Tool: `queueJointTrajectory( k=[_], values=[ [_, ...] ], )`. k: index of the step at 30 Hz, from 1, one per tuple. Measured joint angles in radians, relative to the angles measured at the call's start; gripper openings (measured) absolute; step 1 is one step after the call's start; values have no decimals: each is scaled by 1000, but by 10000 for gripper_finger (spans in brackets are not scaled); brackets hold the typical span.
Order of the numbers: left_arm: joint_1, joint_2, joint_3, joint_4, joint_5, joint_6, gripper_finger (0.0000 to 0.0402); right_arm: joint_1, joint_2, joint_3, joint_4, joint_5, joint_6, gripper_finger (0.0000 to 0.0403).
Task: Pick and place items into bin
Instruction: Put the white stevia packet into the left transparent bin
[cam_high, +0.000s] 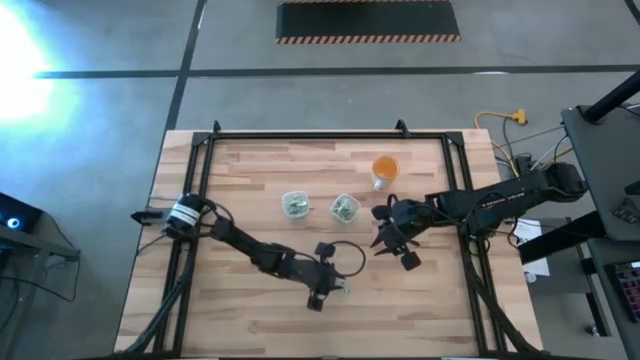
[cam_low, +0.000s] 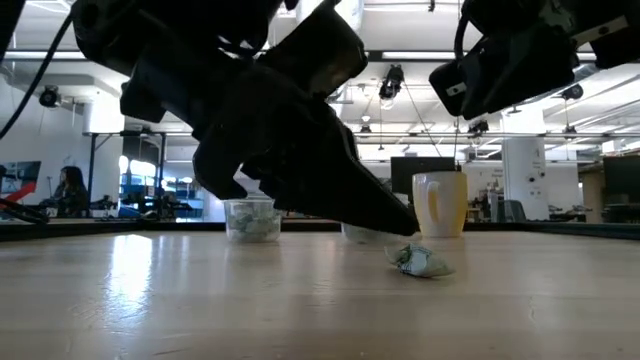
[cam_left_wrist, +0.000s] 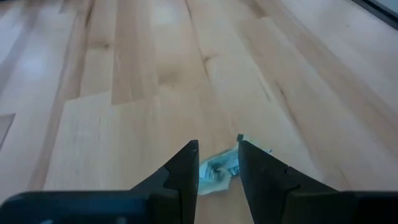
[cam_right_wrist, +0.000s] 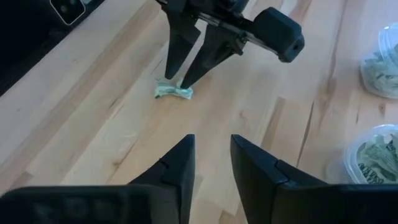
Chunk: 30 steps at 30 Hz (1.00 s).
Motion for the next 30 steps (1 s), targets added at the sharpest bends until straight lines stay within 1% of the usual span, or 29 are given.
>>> queueJointTrajectory(
  k=[11,20,26,30],
  values=[
    [7,16,-13,-3,4,-13,96,0,0,-8,1,0,-2,82],
    [9,37,-11,3,7,-13,96,0,0,-8,3,1,7,86],
    [10,37,-11,3,6,-14,95,0,0,-8,3,1,7,78],
    [10,37,-11,4,6,-14,79,0,0,-8,3,1,7,75]
  ],
)
